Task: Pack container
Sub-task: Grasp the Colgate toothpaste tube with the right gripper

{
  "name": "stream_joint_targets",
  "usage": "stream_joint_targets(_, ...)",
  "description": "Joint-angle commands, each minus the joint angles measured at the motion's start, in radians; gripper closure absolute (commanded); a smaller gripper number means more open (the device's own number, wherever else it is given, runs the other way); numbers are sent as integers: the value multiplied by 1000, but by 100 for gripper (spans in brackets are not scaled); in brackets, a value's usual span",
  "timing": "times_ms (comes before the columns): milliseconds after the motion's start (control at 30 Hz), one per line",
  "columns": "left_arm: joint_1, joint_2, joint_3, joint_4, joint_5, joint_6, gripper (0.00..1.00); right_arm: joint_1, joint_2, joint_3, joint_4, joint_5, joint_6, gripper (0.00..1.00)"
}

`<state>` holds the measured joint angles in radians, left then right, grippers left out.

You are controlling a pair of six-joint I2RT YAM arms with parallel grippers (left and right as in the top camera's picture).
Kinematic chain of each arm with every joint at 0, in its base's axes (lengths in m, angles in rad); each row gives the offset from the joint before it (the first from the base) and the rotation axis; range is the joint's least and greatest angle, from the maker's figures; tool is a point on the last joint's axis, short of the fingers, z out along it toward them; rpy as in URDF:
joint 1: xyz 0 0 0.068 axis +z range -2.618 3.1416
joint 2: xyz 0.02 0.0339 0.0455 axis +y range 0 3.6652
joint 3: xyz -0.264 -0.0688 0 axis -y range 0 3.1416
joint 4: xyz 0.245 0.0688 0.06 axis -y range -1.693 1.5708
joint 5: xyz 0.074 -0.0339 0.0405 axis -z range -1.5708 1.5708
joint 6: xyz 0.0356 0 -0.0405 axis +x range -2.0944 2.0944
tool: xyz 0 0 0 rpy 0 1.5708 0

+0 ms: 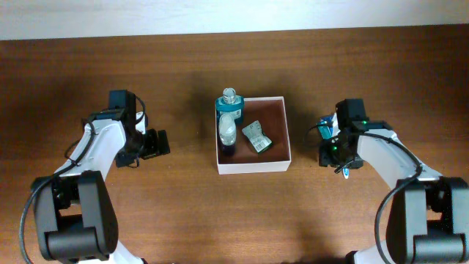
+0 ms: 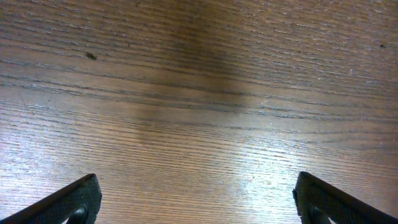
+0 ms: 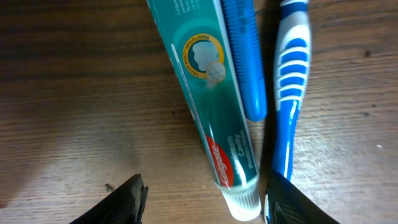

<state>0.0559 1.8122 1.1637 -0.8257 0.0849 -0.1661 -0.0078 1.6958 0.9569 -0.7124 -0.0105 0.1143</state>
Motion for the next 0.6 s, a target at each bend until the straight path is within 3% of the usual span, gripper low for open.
stream_joint_targets(0,4,5,-4,0,-3,2,1,-6,26,-5,6,-16,-29,45)
stream_joint_targets(500,4,5,-4,0,-3,2,1,-5,27,-5,-3,-64,-29,46)
stream_joint_targets(567,4,5,-4,0,-3,2,1,-5,27,-5,-3,-74,-29,55)
